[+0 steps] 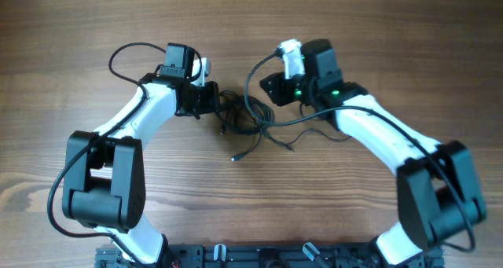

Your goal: Untangle cables

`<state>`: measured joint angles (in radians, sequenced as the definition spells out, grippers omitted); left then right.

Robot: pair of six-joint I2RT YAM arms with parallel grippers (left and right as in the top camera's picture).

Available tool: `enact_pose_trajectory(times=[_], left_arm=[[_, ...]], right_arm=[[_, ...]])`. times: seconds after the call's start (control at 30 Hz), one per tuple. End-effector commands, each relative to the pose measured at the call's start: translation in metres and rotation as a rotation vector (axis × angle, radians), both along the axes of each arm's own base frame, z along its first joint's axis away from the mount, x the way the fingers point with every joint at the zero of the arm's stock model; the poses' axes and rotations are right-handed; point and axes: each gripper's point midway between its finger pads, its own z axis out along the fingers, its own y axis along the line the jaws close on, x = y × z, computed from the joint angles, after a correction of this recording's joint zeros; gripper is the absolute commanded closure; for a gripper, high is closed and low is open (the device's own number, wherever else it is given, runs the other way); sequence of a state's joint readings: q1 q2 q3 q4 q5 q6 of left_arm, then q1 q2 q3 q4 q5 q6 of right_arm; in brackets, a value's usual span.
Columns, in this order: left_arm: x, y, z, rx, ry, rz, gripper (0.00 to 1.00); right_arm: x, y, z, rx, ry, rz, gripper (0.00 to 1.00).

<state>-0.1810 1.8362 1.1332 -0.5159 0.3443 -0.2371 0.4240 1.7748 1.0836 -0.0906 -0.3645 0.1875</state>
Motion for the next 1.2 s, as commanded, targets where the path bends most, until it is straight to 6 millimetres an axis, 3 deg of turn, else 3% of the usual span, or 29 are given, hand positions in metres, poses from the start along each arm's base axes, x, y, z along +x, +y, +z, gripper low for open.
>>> enact_pose_trajectory(times=[0.0, 0.07, 0.17, 0.23, 0.33, 0.4, 0.6, 0.7, 0.83, 0.93, 1.17], left_arm=[[-0.003, 0.002, -0.007, 0.014, 0.007, -0.017, 0.96], [-0.003, 0.002, -0.007, 0.014, 0.007, -0.017, 0.96], [-0.003, 0.002, -0.007, 0.014, 0.008, -0.017, 0.96], [-0.003, 0.002, -0.007, 0.014, 0.008, -0.017, 0.96], [-0.003, 0.002, -0.007, 0.014, 0.007, -0.017, 0.96], [-0.003, 0.002, -0.007, 0.014, 0.008, -0.017, 0.96], [-0.003, 0.002, -0.007, 0.014, 0.007, -0.017, 0.96], [-0.003, 0.002, -0.007, 0.014, 0.007, -0.017, 0.96], [-0.003, 0.002, -0.007, 0.014, 0.007, -0.017, 0.96], [-0.003, 0.002, -0.007, 0.014, 0.007, -0.017, 0.96], [-0.003, 0.002, -0.007, 0.014, 0.007, -0.017, 0.95]], right_arm=[[-0.004, 0.007, -0.045, -0.067, 0.056, 0.030, 0.61], [-0.006, 0.011, -0.061, -0.072, 0.080, 0.044, 0.61], [-0.006, 0.013, -0.057, -0.093, 0.064, 0.085, 0.53], [-0.003, 0.014, -0.043, -0.155, 0.046, 0.160, 0.49], [0.018, 0.014, -0.009, -0.247, -0.052, 0.219, 0.46], [0.024, 0.013, -0.006, -0.279, -0.107, 0.240, 0.46], [0.012, 0.018, -0.043, -0.351, -0.097, 0.384, 0.53], [-0.006, 0.021, -0.076, -0.407, -0.049, 0.489, 0.55], [-0.017, 0.015, -0.109, -0.436, 0.022, 0.511, 0.43], [-0.013, 0.001, -0.128, -0.515, 0.033, 0.468, 0.39], [-0.001, 0.005, -0.125, -0.503, -0.004, 0.427, 0.39]])
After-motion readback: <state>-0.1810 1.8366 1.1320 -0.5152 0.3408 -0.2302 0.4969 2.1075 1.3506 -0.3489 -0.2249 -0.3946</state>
